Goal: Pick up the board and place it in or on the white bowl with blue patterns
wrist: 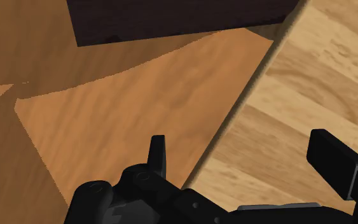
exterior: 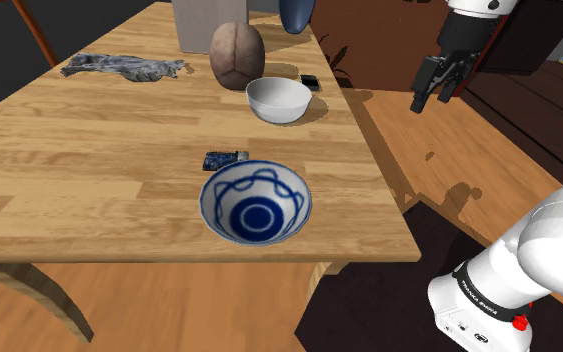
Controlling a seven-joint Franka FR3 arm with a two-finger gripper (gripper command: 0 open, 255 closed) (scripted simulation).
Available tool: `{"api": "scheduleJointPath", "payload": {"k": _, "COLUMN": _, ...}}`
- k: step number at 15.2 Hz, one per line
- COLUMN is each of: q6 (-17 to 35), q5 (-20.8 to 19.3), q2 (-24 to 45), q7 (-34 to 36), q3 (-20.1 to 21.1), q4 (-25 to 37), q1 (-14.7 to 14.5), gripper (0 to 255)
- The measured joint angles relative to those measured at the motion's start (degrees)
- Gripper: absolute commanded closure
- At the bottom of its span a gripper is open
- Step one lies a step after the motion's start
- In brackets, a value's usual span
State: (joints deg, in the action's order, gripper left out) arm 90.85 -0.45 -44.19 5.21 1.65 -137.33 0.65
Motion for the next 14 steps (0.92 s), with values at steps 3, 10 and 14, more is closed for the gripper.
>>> {"api": "scheduleJointPath", "payload": {"k": 3, "q6": 1.7, "q5": 0.5, "q2": 2.1, "q7": -0.4, "q3": 0.6, "q4": 0.4, "q1": -0.8, "gripper": 0}}
{"api": "scheduleJointPath", "payload": {"k": 10, "q6": 9.3, "q5": 2.3, "q2": 13.9, "q7": -2.8, "q3": 4.0, "q4": 5.2, "q1": -4.8, "gripper": 0}}
{"api": "scheduleJointPath", "payload": {"k": 14, "q6": 12.4, "q5": 2.8, "q2": 20.9, "q7": -4.2, "q3": 6.1, "q4": 9.6, "q1": -6.9, "gripper": 0}}
